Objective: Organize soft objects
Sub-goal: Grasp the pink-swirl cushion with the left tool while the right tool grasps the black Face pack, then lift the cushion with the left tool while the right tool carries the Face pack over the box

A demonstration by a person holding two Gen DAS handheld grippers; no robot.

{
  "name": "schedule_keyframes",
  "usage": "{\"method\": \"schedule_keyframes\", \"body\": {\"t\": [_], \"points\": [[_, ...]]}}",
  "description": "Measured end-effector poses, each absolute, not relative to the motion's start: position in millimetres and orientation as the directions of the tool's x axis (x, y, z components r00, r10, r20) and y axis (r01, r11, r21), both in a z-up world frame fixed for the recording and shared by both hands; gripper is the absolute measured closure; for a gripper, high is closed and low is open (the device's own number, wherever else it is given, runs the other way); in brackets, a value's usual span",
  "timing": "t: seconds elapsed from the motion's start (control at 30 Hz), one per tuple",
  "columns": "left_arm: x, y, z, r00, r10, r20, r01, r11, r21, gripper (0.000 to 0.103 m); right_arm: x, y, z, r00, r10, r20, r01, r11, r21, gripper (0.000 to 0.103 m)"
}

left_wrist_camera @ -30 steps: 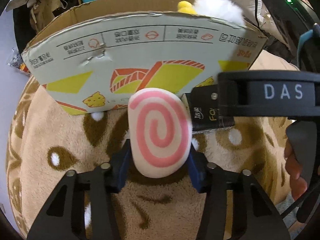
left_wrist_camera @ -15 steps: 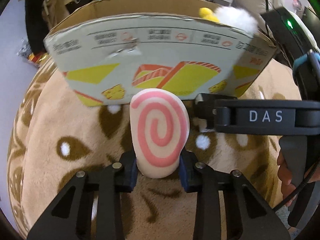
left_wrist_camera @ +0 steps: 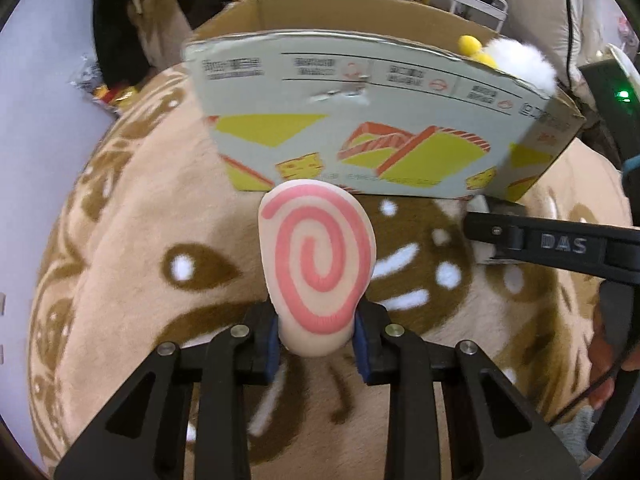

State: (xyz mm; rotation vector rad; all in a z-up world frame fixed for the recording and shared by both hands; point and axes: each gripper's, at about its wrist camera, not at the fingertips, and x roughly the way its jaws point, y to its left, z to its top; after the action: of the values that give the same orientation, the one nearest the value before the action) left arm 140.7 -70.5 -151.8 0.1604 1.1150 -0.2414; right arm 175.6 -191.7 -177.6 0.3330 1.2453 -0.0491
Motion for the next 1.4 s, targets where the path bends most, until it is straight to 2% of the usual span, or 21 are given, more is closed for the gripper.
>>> {"method": "schedule_keyframes", "body": {"t": [0.13, 0.3, 0.5, 0.9, 1.07, 1.4], "points": [[136, -60, -142, 0.436, -0.110, -0.893, 0.245, 0.969, 0.000, 0.074, 160, -202, -159, 0.371, 0.152, -0.916, 0.198, 0.951, 0.238, 0.034], [128, -52, -120, 0.517, -0.046, -0.855, 0.201, 0.977, 0.069, 0.074, 135, -214, -130, 0.440, 0.133, -0.888, 0.182, 0.955, 0.233, 0.034], [116, -32, -91, 0.591, -0.043, -0.806, 0.155, 0.986, 0.060, 0.074, 112, -197, -95, 0.541, 0.107, -0.834, 0.124, 0.971, 0.206, 0.034], [86, -28, -16, 0.785, -0.132, -0.606, 0.196, 0.980, 0.041, 0.074, 83, -175, -23, 0.760, 0.073, -0.645, 0.066, 0.980, 0.188, 0.034], [83, -32, 7, 0.845, -0.143, -0.516, 0.211, 0.975, 0.074, 0.074, 85, -179, -1, 0.815, 0.062, -0.576, 0.062, 0.979, 0.193, 0.034], [110, -47, 35, 0.892, -0.165, -0.421, 0.233, 0.966, 0.115, 0.074, 110, -193, 20, 0.855, 0.073, -0.513, 0.047, 0.975, 0.217, 0.034]]}}
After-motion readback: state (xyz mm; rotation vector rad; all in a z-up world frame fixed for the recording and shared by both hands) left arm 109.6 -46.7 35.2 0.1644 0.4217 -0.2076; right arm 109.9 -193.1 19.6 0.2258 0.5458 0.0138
